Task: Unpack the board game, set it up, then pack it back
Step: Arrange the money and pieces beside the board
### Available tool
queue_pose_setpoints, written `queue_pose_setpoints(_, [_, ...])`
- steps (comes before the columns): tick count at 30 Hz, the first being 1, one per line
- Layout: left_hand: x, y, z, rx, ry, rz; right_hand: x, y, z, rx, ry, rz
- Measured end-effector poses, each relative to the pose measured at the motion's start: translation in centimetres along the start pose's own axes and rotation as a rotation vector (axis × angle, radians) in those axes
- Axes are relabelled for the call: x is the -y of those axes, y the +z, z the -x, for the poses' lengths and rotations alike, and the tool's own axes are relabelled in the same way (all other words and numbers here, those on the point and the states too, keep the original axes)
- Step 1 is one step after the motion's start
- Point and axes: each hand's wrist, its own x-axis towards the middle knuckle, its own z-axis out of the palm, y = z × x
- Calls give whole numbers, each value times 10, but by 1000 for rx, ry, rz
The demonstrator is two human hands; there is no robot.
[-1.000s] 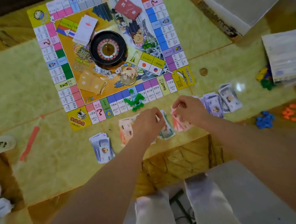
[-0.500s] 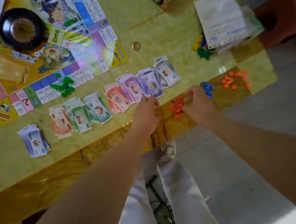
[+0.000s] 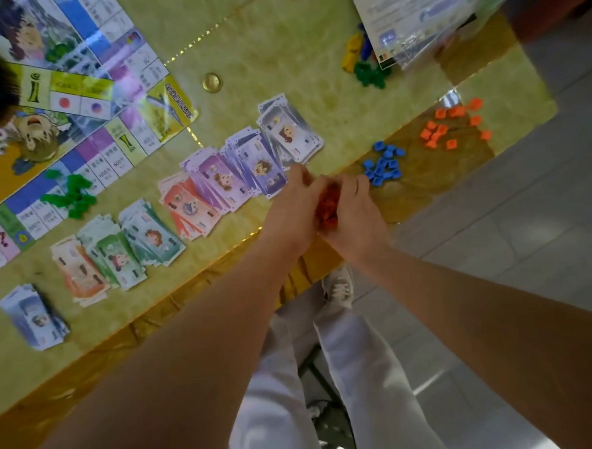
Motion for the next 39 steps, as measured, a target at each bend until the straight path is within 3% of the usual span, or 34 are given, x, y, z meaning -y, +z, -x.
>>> queue_pose_setpoints(16, [16, 5, 9, -168, -83, 31, -4, -10, -12, -21, -57, -148])
queue_pose_setpoints(24, [23, 7, 14, -272, -197, 257, -15, -11, -15, -104, -14, -278])
queue_pose_setpoints(29, [22, 0, 22, -328, -292, 510, -17, -12, -16, -125, 21, -360])
queue_pose_setpoints(35, [17, -11, 29, -185, -633, 1380, -23, -10, -4, 21, 45, -252])
queue_pose_setpoints(37, [16, -10, 32, -135, -641, 1326, -21, -9, -3, 34, 38, -190])
queue_pose_setpoints(39, [17, -3, 36, -134, -553, 1023, -18, -7, -4, 18, 66, -139])
